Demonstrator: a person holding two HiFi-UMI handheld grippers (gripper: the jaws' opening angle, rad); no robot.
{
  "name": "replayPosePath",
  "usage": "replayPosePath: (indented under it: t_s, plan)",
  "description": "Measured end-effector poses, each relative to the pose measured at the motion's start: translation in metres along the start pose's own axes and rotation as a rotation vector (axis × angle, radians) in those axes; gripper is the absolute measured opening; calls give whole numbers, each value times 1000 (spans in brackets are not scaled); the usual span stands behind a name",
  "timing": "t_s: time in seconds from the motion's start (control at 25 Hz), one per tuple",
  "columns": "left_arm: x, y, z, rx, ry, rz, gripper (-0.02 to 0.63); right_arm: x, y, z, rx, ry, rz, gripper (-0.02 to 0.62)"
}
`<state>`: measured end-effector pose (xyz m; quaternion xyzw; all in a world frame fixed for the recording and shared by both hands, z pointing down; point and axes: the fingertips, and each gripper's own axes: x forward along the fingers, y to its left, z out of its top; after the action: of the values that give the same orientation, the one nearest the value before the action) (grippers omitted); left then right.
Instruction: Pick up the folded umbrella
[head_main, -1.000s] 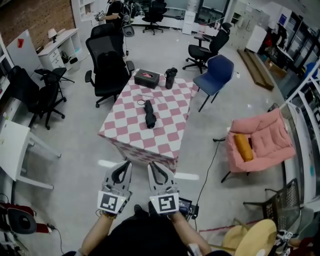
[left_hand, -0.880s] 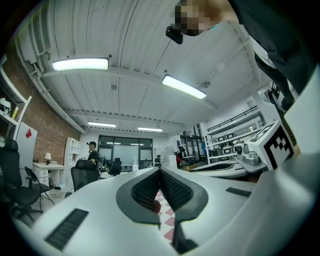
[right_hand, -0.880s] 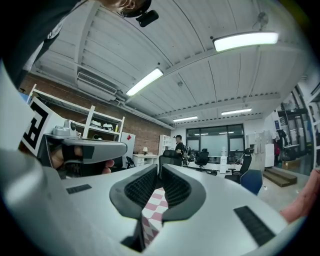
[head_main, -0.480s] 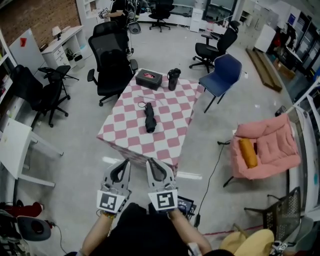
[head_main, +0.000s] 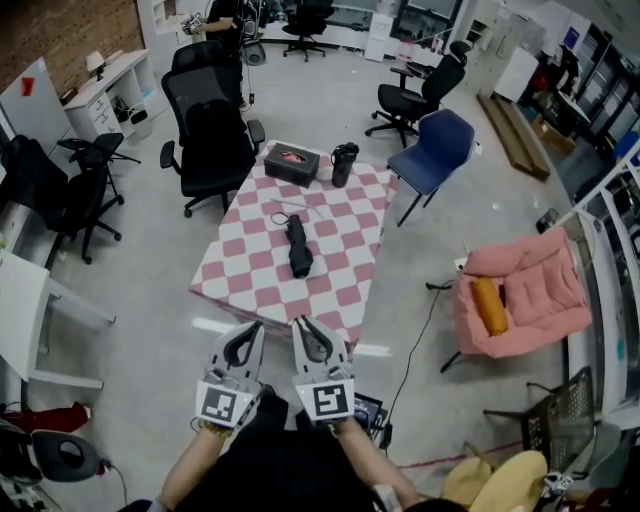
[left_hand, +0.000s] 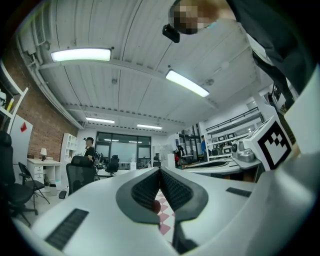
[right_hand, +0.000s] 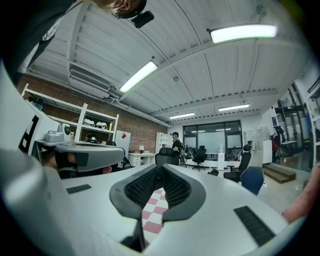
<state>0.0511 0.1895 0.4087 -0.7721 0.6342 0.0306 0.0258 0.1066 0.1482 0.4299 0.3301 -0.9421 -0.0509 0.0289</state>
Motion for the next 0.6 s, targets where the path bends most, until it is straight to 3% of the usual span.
replayPosePath:
  t_s: [0.36,0.6]
  plan:
    - [16,60,-6,-9,-5,-63,14,56,11,-5,-16,34,-79,18]
    - [42,84,-17,-17,18,-82,14,88,-6,-18,-27,70,-107,18]
